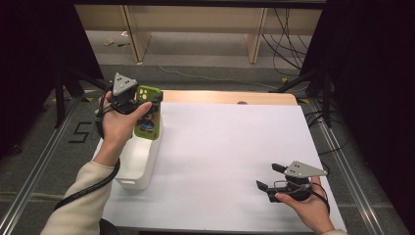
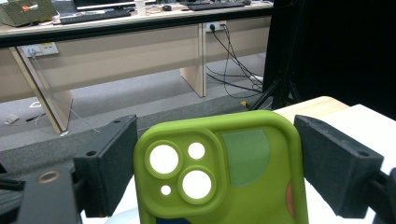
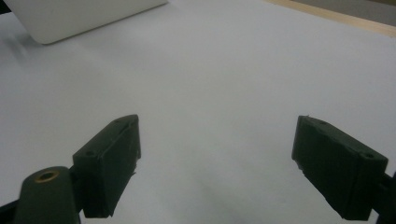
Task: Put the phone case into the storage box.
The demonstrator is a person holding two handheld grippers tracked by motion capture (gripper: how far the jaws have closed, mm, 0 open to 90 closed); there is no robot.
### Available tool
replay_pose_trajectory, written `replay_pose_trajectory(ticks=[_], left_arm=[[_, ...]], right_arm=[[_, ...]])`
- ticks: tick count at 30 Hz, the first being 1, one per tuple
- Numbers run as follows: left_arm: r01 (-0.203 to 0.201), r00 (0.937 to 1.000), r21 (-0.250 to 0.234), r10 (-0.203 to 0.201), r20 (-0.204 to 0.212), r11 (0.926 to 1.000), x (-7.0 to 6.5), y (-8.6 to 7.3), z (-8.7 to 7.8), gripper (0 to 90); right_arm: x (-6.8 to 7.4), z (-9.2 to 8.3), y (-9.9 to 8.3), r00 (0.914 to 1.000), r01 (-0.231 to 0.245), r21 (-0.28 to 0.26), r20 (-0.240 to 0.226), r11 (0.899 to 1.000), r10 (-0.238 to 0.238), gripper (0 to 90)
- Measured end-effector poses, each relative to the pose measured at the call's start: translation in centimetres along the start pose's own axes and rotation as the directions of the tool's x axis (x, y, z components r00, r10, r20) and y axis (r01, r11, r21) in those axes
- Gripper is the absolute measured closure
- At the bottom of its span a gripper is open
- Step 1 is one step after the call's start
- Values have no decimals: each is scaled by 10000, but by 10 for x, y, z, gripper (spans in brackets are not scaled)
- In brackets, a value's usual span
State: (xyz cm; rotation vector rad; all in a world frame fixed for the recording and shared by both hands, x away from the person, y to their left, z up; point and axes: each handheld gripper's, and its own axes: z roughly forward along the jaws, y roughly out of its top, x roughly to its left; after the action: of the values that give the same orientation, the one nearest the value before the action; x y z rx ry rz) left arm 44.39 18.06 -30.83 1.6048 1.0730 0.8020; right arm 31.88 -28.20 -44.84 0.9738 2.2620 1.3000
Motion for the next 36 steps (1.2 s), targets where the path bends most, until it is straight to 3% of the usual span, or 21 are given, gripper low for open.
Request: replay_pose_trajectory(ticks=[36], left_arm=[[42,9989,8,-41,-471,10000,16,-1,4,163]], right_arm=[[0,0,0,10000,-10,12,8,10000,10,164]])
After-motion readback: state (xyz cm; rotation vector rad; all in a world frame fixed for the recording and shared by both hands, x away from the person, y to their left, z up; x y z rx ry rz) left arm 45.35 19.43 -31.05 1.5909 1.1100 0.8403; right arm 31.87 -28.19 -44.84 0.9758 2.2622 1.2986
